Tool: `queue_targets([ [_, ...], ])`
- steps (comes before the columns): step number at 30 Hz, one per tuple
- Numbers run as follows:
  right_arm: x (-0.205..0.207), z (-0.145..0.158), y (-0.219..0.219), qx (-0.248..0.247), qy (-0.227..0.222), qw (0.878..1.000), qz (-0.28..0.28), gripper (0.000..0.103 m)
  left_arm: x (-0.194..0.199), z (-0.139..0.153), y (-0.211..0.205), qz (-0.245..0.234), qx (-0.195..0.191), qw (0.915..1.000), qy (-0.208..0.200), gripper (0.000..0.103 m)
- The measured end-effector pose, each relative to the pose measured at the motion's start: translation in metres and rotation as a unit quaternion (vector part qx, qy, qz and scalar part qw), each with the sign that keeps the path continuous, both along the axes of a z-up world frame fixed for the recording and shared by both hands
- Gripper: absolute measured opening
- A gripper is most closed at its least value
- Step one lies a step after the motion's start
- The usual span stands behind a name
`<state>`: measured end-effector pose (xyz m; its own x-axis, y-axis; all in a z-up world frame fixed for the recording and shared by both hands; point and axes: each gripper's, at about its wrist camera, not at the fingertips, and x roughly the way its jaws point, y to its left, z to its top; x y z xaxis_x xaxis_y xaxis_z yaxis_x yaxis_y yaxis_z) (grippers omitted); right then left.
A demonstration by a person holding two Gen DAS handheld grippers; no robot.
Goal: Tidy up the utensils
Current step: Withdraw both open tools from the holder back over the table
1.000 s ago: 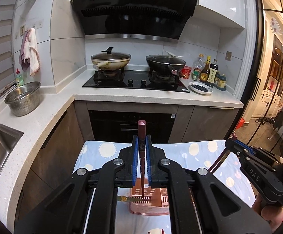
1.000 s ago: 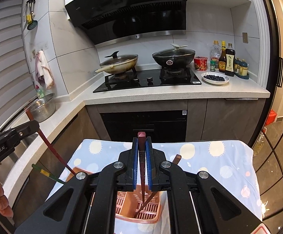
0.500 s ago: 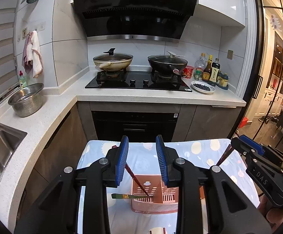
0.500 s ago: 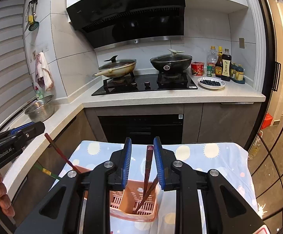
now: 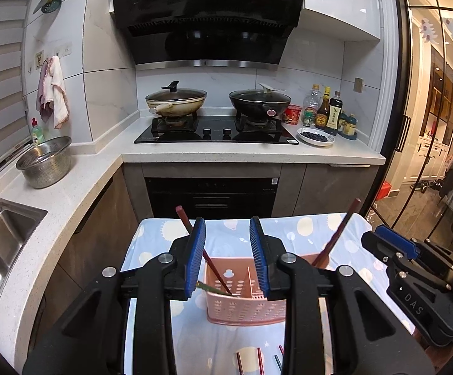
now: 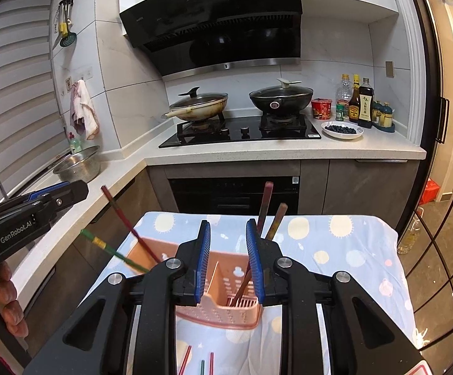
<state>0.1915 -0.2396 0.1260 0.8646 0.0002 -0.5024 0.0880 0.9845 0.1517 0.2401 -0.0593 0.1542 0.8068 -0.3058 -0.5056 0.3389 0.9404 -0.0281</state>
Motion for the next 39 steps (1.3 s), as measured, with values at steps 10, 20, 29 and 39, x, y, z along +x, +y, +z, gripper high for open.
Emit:
queue_targets([
  [10, -0.052, -0.023, 0.010, 0.015, 0.013, 1.000, 0.007, 0.024, -0.047, -0.019, 0.001, -0.014, 0.007, 0.9999, 0.007, 0.028],
  [20, -0.105, -0.055, 0.023, 0.001, 0.036, 0.999, 0.010, 0.028, -0.084, -0.053, -0.002, -0.023, 0.018, 0.9989, 0.036, 0.028],
  [29, -0.139, -0.082, 0.027, 0.007, 0.062, 0.998, 0.011, 0.028, -0.111, -0.086, -0.003, -0.025, 0.028, 0.9969, 0.070, 0.028],
  [39, -0.169, -0.114, 0.028, 0.007, 0.095, 0.995, 0.004, 0.028, -0.136, -0.125, 0.003, -0.028, 0.042, 0.9929, 0.108, 0.028],
])
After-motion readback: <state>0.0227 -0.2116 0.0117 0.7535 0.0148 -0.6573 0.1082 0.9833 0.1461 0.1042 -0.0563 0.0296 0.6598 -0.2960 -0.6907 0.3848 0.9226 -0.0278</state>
